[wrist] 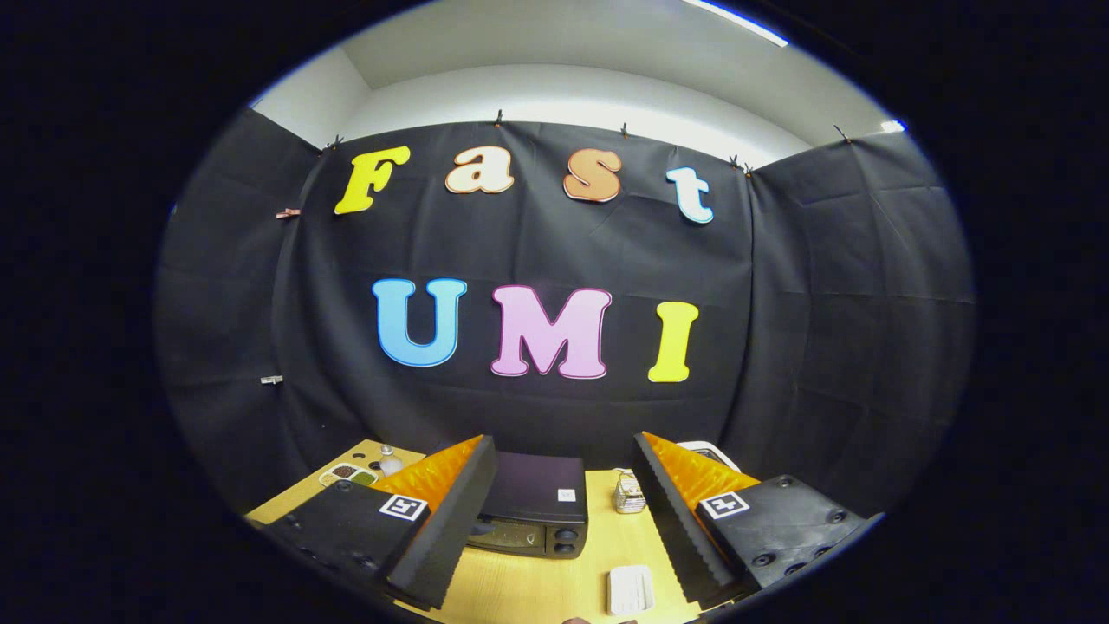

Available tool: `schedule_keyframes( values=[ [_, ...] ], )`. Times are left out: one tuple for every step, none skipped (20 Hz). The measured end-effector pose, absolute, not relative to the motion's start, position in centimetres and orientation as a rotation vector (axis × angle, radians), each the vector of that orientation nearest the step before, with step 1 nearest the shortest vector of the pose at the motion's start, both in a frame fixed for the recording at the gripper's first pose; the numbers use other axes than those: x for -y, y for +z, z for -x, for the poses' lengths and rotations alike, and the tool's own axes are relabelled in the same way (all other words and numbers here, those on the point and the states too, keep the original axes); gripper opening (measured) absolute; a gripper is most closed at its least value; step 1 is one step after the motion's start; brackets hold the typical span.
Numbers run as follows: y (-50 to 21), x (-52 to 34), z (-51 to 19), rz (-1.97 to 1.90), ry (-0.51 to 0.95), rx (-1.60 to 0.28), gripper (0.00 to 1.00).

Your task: Open the toaster oven, put the food inside, and close the toaster oven door.

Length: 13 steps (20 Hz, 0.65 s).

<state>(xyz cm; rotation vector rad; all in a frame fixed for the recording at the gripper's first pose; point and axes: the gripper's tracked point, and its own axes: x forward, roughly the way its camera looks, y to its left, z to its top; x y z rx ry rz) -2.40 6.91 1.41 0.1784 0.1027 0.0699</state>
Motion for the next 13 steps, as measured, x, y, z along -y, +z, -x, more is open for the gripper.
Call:
schedule_keyframes(
  values=[
    [1.5,-6.2,2.3,-0.185,0.067,-0.101,0.98],
    [1.7,-5.5,2.3,-0.197,0.065,-0.095,0.98],
    [2.0,-5.0,2.3,-0.208,0.063,-0.089,0.98],
    [2.1,-4.3,2.1,-0.215,0.06,-0.087,0.98],
    [2.0,-3.7,2.0,-0.212,0.06,-0.084,0.98],
    [1.8,-3.0,1.8,-0.203,0.057,-0.081,0.98],
    [1.7,-2.4,1.8,-0.196,0.053,-0.079,0.98],
    [1.6,-1.9,1.7,-0.192,0.052,-0.075,0.98],
    [1.6,-1.7,1.6,-0.192,0.051,-0.075,0.98],
    [1.2,-1.4,1.5,-0.194,0.054,-0.08,0.98],
    [0.9,-1.2,1.4,-0.196,0.056,-0.087,0.98],
    [0.6,-1.0,1.4,-0.202,0.059,-0.091,0.98],
    [0.7,-0.8,1.2,-0.208,0.061,-0.091,0.98]
  ],
)
